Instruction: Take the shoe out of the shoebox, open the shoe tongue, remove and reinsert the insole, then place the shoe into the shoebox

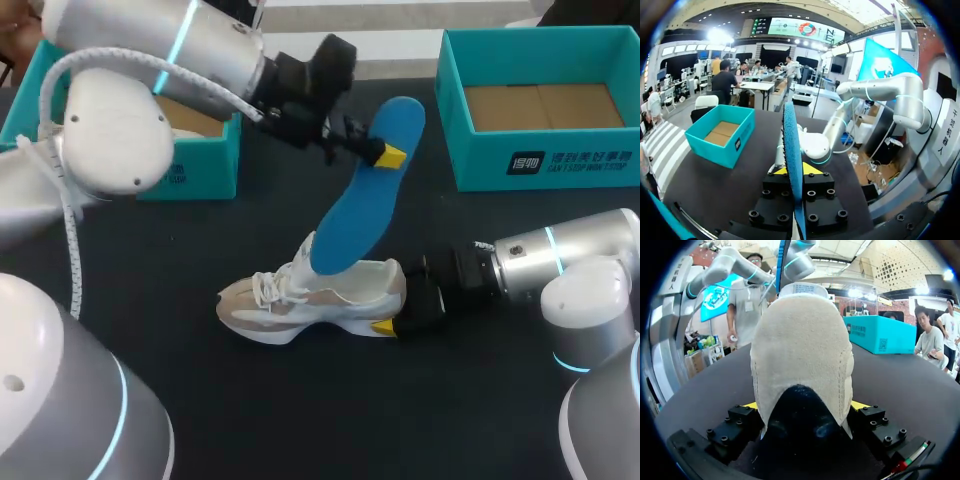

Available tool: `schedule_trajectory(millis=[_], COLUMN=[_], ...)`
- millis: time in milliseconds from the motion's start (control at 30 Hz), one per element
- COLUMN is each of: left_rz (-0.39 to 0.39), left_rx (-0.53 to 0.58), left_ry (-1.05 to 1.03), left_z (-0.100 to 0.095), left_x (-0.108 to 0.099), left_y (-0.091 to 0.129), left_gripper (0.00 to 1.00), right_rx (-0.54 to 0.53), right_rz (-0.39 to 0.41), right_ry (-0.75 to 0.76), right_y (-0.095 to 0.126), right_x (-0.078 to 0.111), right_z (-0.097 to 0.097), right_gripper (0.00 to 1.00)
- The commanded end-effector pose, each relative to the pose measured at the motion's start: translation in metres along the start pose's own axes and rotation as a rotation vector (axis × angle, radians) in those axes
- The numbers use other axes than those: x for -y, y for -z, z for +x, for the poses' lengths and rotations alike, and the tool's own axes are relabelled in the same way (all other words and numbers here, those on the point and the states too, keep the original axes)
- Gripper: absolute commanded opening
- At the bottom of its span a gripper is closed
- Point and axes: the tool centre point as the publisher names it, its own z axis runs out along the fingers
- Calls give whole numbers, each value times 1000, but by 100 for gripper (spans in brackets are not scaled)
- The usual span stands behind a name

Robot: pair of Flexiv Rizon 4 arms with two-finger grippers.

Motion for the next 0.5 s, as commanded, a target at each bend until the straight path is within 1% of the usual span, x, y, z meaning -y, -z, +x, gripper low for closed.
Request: schedule_trajectory(millis=[33,100,500], left_rz=[132,95,95], left_rx=[-171,-219,-219], left_ry=[5,2,2], left_z=[0,-2,-2], left_x=[-7,-8,-8], left_y=[23,23,23], left_gripper=[0,0,0], right_rx=[1,1,1], right_rz=[5,5,5], right_ry=[-1,-1,-1], right_y=[-8,-8,-8], right_x=[5,5,5], right_z=[-1,-1,-1], right_gripper=[0,0,0])
